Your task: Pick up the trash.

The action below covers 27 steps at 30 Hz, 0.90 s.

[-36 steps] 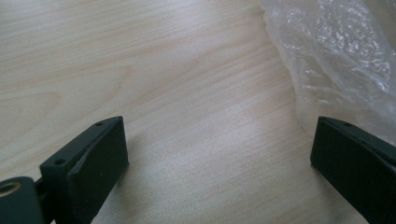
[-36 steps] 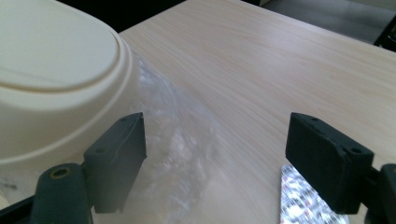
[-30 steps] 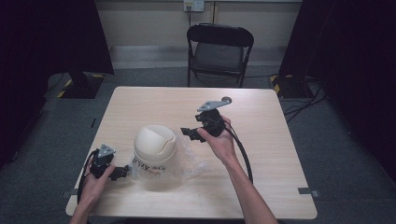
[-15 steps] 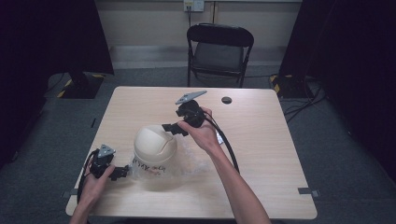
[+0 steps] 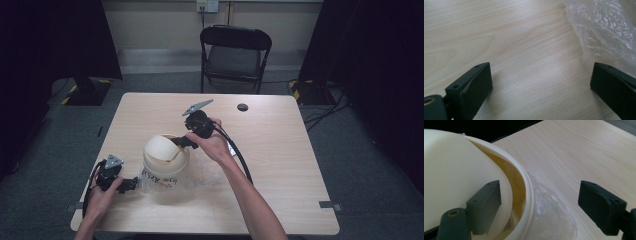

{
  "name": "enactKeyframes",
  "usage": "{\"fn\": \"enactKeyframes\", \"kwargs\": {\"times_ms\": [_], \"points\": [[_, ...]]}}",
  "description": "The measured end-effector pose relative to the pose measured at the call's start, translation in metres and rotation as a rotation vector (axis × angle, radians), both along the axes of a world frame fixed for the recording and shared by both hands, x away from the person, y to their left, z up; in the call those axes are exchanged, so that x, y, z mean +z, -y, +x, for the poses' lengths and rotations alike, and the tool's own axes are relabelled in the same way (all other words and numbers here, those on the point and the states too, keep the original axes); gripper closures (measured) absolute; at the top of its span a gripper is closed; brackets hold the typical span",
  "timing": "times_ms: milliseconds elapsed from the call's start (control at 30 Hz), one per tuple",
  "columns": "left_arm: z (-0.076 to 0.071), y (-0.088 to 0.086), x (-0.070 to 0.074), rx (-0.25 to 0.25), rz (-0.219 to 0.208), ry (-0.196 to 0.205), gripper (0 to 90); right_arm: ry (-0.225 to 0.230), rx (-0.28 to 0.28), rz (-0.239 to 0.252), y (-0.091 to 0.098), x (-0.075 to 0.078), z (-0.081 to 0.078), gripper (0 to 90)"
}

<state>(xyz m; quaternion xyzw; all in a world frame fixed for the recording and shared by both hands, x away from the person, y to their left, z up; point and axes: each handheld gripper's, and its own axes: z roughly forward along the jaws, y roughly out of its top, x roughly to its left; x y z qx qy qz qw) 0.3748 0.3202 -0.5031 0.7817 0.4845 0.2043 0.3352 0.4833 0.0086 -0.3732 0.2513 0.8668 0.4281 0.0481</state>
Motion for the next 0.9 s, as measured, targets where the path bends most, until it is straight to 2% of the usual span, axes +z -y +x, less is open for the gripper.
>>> {"fn": "enactKeyframes", "kwargs": {"times_ms": [167, 300, 433, 500, 533, 567, 700, 900], "points": [[0.000, 0.000, 0.000, -0.001, 0.000, 0.000, 3.4, -0.049, 0.035, -0.005, -0.005, -0.009, 0.008, 17.0], [0.000, 0.000, 0.000, -0.001, 0.000, -0.001, 3.4, -0.067, 0.047, 0.001, -0.007, -0.011, 0.011, 16.8], [0.000, 0.000, 0.000, -0.002, -0.001, -0.001, 3.4, -0.099, 0.086, 0.006, -0.011, -0.015, 0.013, 19.0], [0.000, 0.000, 0.000, -0.002, -0.001, -0.001, 3.4, -0.129, 0.103, 0.008, -0.011, -0.017, 0.016, 20.0], [0.000, 0.000, 0.000, -0.002, -0.001, -0.001, 3.4, -0.129, 0.103, 0.008, -0.011, -0.017, 0.016, 20.0], [0.000, 0.000, 0.000, -0.002, -0.003, -0.001, 3.4, -0.155, 0.122, 0.002, -0.012, -0.019, 0.017, 20.1], [0.000, 0.000, 0.000, -0.002, -0.002, -0.001, 3.4, -0.194, 0.133, -0.010, -0.012, -0.023, 0.018, 19.1], [0.000, 0.000, 0.000, -0.003, -0.002, -0.001, 3.4, -0.163, 0.100, -0.018, -0.010, -0.022, 0.018, 14.3]]}}
